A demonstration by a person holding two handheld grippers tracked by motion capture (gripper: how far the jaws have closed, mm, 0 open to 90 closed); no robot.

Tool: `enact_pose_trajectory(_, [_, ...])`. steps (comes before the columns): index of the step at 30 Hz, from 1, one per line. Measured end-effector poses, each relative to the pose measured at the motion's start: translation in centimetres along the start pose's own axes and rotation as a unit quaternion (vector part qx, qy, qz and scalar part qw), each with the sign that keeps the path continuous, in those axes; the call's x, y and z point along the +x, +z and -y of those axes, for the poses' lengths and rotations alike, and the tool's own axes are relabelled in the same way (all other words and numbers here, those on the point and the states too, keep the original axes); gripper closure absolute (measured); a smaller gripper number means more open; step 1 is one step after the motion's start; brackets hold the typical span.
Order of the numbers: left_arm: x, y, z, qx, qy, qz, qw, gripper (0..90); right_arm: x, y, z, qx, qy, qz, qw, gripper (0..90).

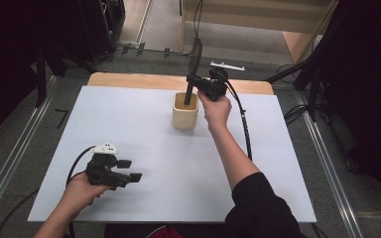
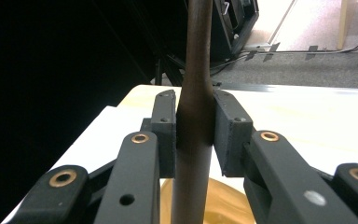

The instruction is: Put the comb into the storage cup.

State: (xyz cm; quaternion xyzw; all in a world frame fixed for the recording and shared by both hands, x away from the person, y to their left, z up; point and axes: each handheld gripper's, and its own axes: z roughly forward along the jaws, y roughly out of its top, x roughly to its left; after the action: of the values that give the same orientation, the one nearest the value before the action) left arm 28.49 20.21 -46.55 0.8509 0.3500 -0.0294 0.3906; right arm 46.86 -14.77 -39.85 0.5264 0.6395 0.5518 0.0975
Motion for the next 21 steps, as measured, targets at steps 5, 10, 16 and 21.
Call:
enact_pose_trajectory(5, [0.0, 0.0, 0.0, 0.0, -0.001, 0.0, 1.0, 28.9, -0.1, 0.1, 0.6, 0.002, 0.0, -0.002, 1.0, 70.1])
enact_pose_trajectory(10, [0.0, 0.0, 0.0, 0.0, 0.0, 0.0, 1.0, 28.9, -0.4, 0.3, 1.3, 0.006, -0.001, 0.0, 1.0, 70.1])
enact_pose_trajectory(16, [0.0, 0.0, 0.0, -0.001, -0.001, 0.0, 1.0, 28.9, -0.3, 0.5, 1.8, 0.01, -0.011, 0.002, 0.9999, 70.2])
enact_pose_trajectory(21, [0.0, 0.1, 0.0, -0.001, 0.0, 0.001, 1.0, 28.9, -0.4, 0.5, 2.2, 0.008, -0.014, 0.003, 0.9999, 70.2])
